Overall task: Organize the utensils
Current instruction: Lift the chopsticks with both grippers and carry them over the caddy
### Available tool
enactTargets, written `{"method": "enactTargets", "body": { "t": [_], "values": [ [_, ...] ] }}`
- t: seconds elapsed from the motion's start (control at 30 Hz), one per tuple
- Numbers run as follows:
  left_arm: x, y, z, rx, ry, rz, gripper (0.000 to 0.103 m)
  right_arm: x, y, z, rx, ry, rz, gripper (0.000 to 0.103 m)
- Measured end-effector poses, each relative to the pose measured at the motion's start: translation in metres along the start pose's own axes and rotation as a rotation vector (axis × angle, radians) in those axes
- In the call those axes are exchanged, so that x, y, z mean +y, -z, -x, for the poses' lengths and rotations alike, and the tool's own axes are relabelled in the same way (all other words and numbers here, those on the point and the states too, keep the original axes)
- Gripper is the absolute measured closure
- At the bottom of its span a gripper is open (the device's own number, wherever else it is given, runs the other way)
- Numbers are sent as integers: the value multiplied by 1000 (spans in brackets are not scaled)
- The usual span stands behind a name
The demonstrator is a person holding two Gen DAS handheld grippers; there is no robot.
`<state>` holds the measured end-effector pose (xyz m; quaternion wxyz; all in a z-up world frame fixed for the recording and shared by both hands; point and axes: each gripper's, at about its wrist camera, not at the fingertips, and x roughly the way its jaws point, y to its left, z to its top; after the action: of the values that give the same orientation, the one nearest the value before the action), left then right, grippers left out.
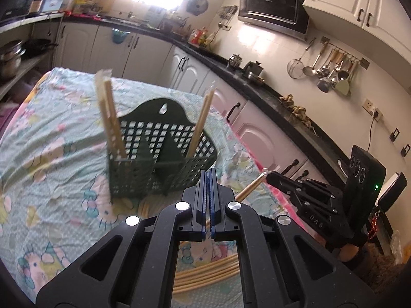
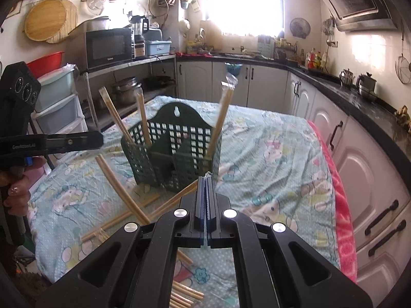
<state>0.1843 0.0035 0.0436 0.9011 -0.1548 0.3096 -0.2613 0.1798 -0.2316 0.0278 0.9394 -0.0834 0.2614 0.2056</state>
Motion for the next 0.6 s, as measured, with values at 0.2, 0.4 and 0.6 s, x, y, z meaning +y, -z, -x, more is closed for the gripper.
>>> {"method": "enactTargets", "body": {
  "t": [0.2,0.4,0.6],
  "values": [
    [-13,-13,2,-19,18,-33,103,6,-16,9,-37,-15,24,102],
    [-22,-24,5,-37,30,-51,103,11,-27,18,-60,-19,40,102],
    [-31,-37,14,-65,40,-76,103,15,-41,29,-94,-14,66,102]
  ]
}}
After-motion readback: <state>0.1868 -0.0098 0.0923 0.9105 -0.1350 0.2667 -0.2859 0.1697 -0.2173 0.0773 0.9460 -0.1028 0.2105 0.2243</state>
